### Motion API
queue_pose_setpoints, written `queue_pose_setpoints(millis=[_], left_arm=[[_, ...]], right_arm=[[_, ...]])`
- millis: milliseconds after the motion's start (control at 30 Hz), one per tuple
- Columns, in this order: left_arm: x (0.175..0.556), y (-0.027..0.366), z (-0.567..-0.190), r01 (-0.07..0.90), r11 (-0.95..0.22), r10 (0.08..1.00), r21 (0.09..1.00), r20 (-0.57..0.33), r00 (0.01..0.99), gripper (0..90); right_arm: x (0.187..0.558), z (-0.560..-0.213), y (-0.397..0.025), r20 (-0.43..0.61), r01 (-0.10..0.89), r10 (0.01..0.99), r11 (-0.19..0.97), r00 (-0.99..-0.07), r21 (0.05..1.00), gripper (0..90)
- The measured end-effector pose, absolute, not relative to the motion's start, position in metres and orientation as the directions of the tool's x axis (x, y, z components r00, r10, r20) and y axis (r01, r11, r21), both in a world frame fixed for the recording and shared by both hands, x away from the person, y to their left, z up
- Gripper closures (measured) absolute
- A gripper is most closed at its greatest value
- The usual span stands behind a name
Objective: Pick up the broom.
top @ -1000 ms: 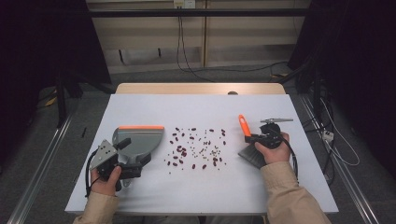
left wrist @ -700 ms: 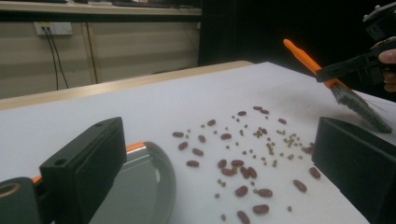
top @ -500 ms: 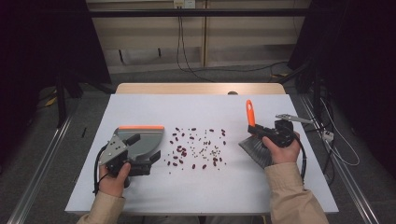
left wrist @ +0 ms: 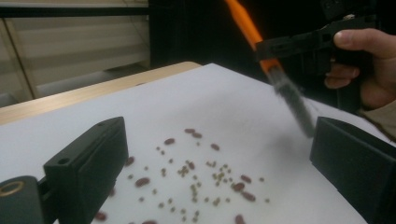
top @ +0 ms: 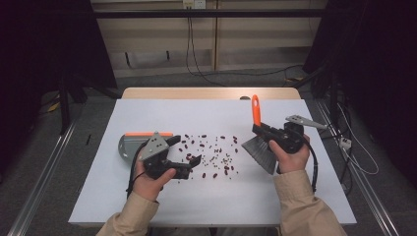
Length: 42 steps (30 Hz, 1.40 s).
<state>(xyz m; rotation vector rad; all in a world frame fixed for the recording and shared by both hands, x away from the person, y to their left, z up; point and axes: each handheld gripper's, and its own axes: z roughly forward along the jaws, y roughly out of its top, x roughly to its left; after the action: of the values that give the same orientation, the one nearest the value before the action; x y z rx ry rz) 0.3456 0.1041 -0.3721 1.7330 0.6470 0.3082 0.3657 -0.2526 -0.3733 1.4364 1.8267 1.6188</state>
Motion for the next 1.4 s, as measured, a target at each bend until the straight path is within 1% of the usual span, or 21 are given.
queue_pose_setpoints(millis=[100, 167, 267, 467, 533, 567, 600, 633, 667, 767, 833, 900, 1100, 1200, 1267, 1367, 1400], left_arm=[[0.352, 0.09, -0.373, 0.286, -0.136, 0.547, 0.949, -0.169, 0.82, 4.8], [0.356, 0.081, -0.375, 0.301, -0.135, 0.533, 0.944, -0.187, 0.825, 4.9], [0.363, 0.071, -0.378, 0.336, -0.144, 0.505, 0.931, -0.223, 0.834, 10.5], [0.373, 0.056, -0.385, 0.404, -0.158, 0.491, 0.901, -0.283, 0.824, 18.0], [0.375, 0.053, -0.387, 0.416, -0.164, 0.482, 0.895, -0.295, 0.825, 26.8], [0.376, 0.052, -0.388, 0.424, -0.169, 0.482, 0.89, -0.301, 0.823, 27.9], [0.376, 0.052, -0.389, 0.432, -0.175, 0.48, 0.885, -0.307, 0.822, 31.4], [0.377, 0.052, -0.39, 0.433, -0.185, 0.479, 0.882, -0.303, 0.823, 50.1], [0.377, 0.053, -0.39, 0.438, -0.186, 0.481, 0.88, -0.307, 0.821, 50.1], [0.377, 0.056, -0.39, 0.452, -0.192, 0.457, 0.871, -0.328, 0.827, 76.2], [0.377, 0.059, -0.389, 0.45, -0.192, 0.46, 0.872, -0.325, 0.826, 81.5], [0.378, 0.061, -0.388, 0.455, -0.182, 0.458, 0.872, -0.335, 0.824, 83.9], [0.378, 0.066, -0.385, 0.464, -0.178, 0.449, 0.868, -0.348, 0.823, 84.9], [0.378, 0.069, -0.384, 0.469, -0.176, 0.45, 0.866, -0.353, 0.82, 85.0], [0.378, 0.072, -0.383, 0.469, -0.172, 0.45, 0.866, -0.354, 0.82, 85.0], [0.379, 0.076, -0.381, 0.468, -0.17, 0.452, 0.867, -0.353, 0.819, 85.0], [0.379, 0.076, -0.38, 0.467, -0.167, 0.452, 0.869, -0.353, 0.819, 85.0]], right_arm=[[0.368, -0.372, -0.236, 0.349, 0.45, 0.811, -0.119, -0.47, 0.885, 72.1], [0.37, -0.371, -0.225, 0.359, 0.449, 0.796, -0.124, -0.487, 0.885, 72.1], [0.372, -0.369, -0.208, 0.338, 0.426, 0.793, -0.111, -0.507, 0.898, 72.1], [0.375, -0.366, -0.177, 0.303, 0.394, 0.781, -0.079, -0.546, 0.916, 72.1], [0.377, -0.366, -0.17, 0.31, 0.399, 0.77, -0.079, -0.557, 0.914, 72.0], [0.378, -0.366, -0.167, 0.31, 0.396, 0.769, -0.08, -0.56, 0.915, 72.0], [0.378, -0.366, -0.164, 0.311, 0.396, 0.764, -0.08, -0.565, 0.915, 72.1], [0.378, -0.366, -0.159, 0.311, 0.392, 0.756, -0.079, -0.576, 0.917, 72.0], [0.378, -0.366, -0.159, 0.311, 0.392, 0.756, -0.079, -0.576, 0.917, 72.0], [0.377, -0.365, -0.156, 0.308, 0.384, 0.742, -0.073, -0.596, 0.92, 72.0], [0.376, -0.365, -0.157, 0.313, 0.381, 0.729, -0.078, -0.608, 0.921, 71.9], [0.376, -0.364, -0.159, 0.329, 0.381, 0.714, -0.094, -0.618, 0.92, 71.9], [0.374, -0.362, -0.165, 0.336, 0.369, 0.67, -0.099, -0.662, 0.924, 70.2], [0.373, -0.363, -0.168, 0.296, 0.335, 0.675, -0.077, -0.676, 0.939, 57.7], [0.372, -0.364, -0.173, 0.289, 0.323, 0.679, -0.08, -0.675, 0.943, 48.8], [0.371, -0.367, -0.184, 0.28, 0.309, 0.675, -0.081, -0.682, 0.948, 43.0], [0.371, -0.368, -0.188, 0.272, 0.301, 0.674, -0.077, -0.687, 0.951, 42.5]])
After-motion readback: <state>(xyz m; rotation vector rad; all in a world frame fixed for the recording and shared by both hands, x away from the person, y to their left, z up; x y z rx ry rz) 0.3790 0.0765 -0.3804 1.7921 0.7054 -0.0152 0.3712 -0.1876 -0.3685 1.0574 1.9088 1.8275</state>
